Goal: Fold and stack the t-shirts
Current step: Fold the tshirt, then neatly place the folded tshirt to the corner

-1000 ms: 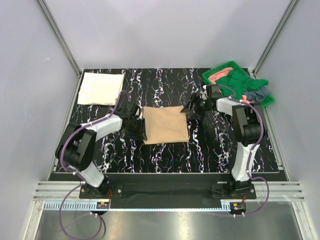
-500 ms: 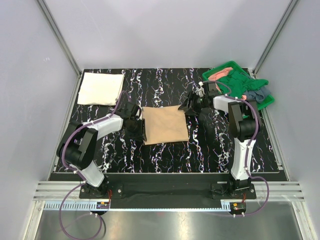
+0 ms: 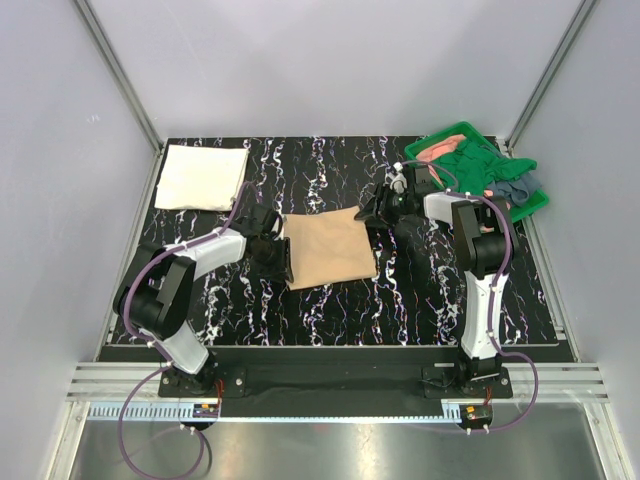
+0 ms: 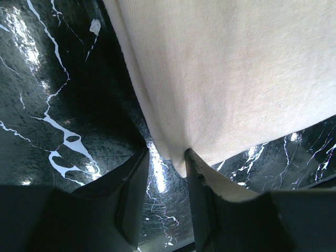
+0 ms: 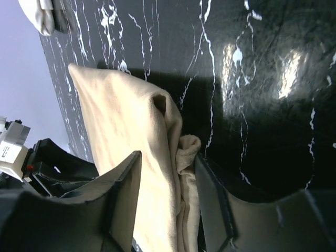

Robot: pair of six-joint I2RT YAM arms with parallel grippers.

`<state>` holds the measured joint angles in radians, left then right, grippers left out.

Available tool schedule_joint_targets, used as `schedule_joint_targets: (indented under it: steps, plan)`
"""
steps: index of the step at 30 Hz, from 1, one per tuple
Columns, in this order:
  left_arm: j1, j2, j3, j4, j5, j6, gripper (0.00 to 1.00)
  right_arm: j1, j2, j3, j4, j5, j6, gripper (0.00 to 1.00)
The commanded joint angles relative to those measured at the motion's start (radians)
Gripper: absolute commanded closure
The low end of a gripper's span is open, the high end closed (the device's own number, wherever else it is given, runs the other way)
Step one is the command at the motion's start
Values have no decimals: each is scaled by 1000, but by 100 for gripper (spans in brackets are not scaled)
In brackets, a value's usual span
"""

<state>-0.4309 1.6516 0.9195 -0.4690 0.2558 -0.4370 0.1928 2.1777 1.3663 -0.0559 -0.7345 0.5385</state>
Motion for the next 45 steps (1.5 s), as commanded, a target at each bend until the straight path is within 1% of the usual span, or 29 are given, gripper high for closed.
schedule_joint_targets:
  steps: [1,3,4,6,7,9,10,11,14,15,17,19,20,21,22,24,25,27,28,29,33,35,39,45]
  plan:
    - [-2,4,1,13,-36,17,60,-7,28,-15,41,27,-9,46]
    - [-2,2,-1,10,-35,17,60,-9,28,-15,45,23,-5,44]
    - [-2,-3,1,12,-35,17,60,-7,30,-16,47,24,-3,45]
    - [0,-10,2,15,-24,15,59,-9,28,-18,47,24,3,52]
    - [-2,-22,7,12,-20,12,58,-9,28,-21,47,21,6,59]
    - [-2,-39,22,6,-12,1,55,-9,28,-24,82,14,12,65]
    - [-2,-61,28,1,-9,-3,52,-9,30,-29,85,15,12,68]
    - [1,-73,44,-8,-7,-9,49,-10,27,-32,88,15,12,75]
    - [27,-118,61,-13,25,-11,44,-9,18,-42,91,14,12,85]
    - [59,-128,68,-11,42,-12,43,-9,17,-44,90,14,18,88]
    - [116,-141,81,-8,59,0,41,-13,14,-52,93,6,29,89]
    - [147,-136,87,-3,83,10,40,-13,19,-52,97,-8,40,87]
    - [159,-128,93,13,89,15,39,-13,22,-49,97,-16,44,84]
    - [173,-119,99,27,109,18,38,-15,22,-46,99,-37,49,75]
    - [175,-96,102,48,117,24,38,-15,18,-44,99,-43,51,69]
    - [176,-50,119,81,91,20,39,-15,8,-47,99,-52,61,59]
    - [176,-38,120,113,88,12,39,-15,-5,-50,99,-58,66,56]
    - [175,-18,116,156,95,1,39,-15,-22,-55,97,-72,71,50]
    - [176,2,117,177,100,-2,39,-15,-44,-67,97,-69,72,43]
    - [175,16,125,199,103,-2,39,-16,-56,-73,97,-56,71,41]
    - [175,94,153,208,85,6,40,-26,-113,-98,85,-31,61,37]
    - [175,120,180,216,76,4,41,-30,-150,-114,83,-17,66,33]
    - [176,200,232,216,54,-6,44,-29,-229,-156,82,7,84,32]
    - [176,273,278,208,22,-2,49,-30,-395,-213,79,18,83,32]
